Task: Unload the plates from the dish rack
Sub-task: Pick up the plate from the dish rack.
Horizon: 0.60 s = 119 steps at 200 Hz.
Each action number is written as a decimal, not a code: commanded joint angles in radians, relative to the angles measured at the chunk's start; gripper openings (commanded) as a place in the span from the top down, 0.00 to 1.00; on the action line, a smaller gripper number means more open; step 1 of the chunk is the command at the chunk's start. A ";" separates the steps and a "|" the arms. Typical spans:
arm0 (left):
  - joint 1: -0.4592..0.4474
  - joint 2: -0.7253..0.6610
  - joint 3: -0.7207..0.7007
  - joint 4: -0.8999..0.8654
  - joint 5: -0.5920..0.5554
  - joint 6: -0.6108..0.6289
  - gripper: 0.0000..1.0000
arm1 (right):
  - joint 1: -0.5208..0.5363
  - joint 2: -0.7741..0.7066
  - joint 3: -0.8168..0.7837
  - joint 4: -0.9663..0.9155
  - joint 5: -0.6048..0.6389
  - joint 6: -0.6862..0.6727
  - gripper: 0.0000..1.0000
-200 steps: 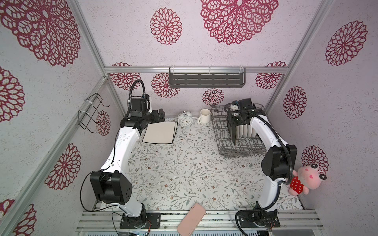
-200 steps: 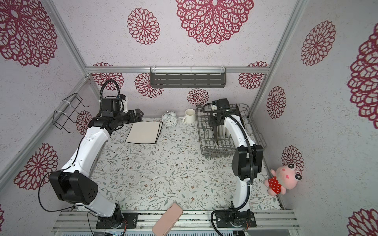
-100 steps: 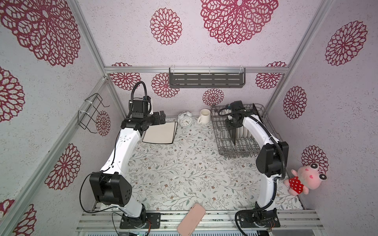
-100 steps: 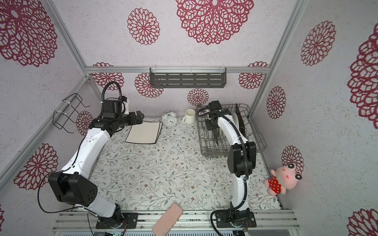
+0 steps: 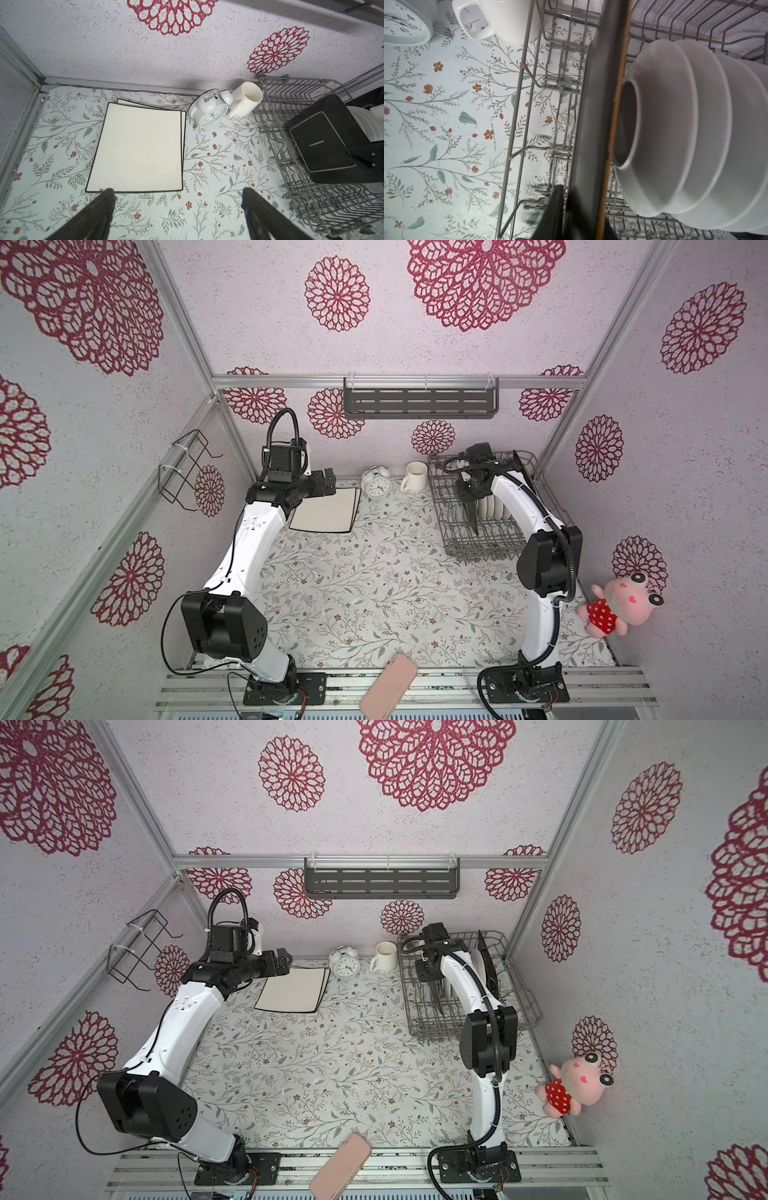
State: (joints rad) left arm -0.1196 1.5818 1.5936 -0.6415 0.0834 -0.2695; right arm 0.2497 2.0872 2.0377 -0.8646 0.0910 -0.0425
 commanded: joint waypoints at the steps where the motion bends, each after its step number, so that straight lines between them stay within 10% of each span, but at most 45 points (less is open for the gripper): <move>1: 0.002 -0.031 -0.011 0.000 0.009 0.018 0.03 | 0.004 -0.035 -0.050 0.023 0.049 -0.166 1.00; 119: 0.025 -0.055 0.009 -0.015 0.204 -0.040 0.03 | 0.034 -0.689 -0.672 0.705 -0.246 -0.593 1.00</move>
State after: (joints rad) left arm -0.1043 1.5684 1.5871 -0.6437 0.2245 -0.3103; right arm 0.2699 1.5467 1.3895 -0.4778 -0.0566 -0.4507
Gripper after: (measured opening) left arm 0.975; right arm 0.166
